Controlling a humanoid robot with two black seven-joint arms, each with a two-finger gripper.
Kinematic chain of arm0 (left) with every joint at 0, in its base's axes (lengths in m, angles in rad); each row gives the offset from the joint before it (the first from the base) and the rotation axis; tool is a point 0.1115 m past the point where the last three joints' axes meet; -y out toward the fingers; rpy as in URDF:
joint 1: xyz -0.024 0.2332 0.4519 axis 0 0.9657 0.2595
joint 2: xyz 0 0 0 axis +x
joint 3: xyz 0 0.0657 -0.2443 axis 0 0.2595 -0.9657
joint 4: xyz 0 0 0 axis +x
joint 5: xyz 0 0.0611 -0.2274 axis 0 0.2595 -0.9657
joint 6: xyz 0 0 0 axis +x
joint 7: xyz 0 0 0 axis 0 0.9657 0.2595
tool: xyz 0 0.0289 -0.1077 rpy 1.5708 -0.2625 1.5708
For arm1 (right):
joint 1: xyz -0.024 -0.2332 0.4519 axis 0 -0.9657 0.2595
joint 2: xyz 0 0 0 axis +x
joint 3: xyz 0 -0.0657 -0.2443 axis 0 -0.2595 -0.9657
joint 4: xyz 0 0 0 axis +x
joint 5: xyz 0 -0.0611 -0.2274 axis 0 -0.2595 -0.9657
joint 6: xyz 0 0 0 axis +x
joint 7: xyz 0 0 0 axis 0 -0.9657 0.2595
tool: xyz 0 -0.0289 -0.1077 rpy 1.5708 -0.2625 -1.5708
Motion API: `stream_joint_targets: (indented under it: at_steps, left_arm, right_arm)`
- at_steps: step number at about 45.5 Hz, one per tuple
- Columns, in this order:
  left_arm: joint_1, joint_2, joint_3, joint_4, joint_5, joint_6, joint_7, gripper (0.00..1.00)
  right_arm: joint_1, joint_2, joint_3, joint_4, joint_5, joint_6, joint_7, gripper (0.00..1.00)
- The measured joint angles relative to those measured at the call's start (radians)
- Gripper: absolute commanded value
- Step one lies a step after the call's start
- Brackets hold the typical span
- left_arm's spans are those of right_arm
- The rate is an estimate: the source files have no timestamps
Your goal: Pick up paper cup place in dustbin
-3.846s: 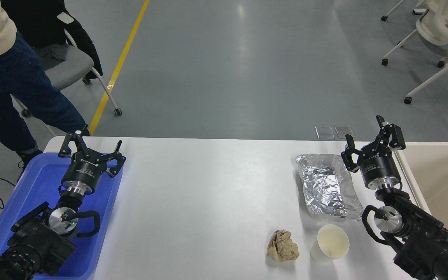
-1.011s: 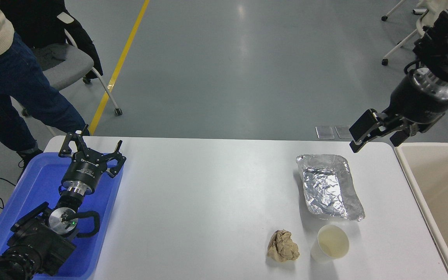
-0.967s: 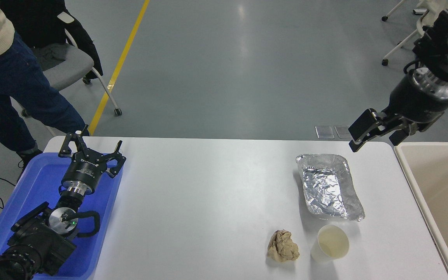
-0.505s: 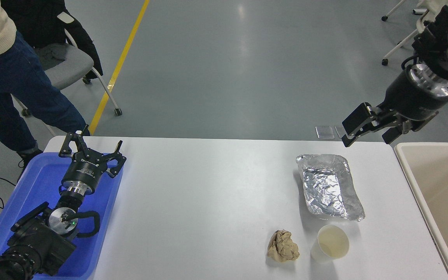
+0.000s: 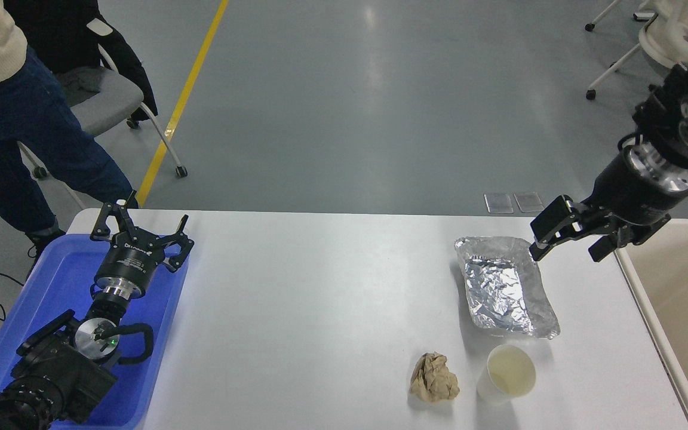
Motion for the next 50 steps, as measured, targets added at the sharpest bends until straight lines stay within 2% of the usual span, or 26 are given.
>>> stream_joint_targets:
  at_steps: [2,19,25,28,34,45,50]
  left_arm:
    - [0.000,0.000,0.000,0.000,0.000,0.000,0.000,1.00]
    - [0.000,0.000,0.000,0.000,0.001,0.000,0.001,1.00]
    - [0.000,0.000,0.000,0.000,0.001,0.000,0.001,1.00]
    - [0.000,0.000,0.000,0.000,0.001,0.000,0.001,1.00]
    - [0.000,0.000,0.000,0.000,0.001,0.000,0.001,1.00]
    - [0.000,0.000,0.000,0.000,0.001,0.000,0.001,1.00]
    - [0.000,0.000,0.000,0.000,0.001,0.000,0.001,1.00]
  right_arm:
    - [-0.030,0.008,0.016,-0.001,0.000,0.000,-0.005,0.88]
    - [-0.208,0.033,0.080,-0.021,0.003,0.000,-0.024,0.86]
    - [-0.240,0.034,0.084,-0.024,0.008,-0.020,-0.067,0.86]
    - [-0.256,0.034,0.088,-0.025,0.014,-0.038,-0.097,0.80]
    - [-0.283,0.034,0.091,-0.026,0.047,-0.097,-0.142,0.80]
    - [-0.340,0.028,0.092,-0.027,0.090,-0.214,-0.189,0.81]
    - [-0.359,0.027,0.096,-0.027,0.097,-0.236,-0.196,0.80]
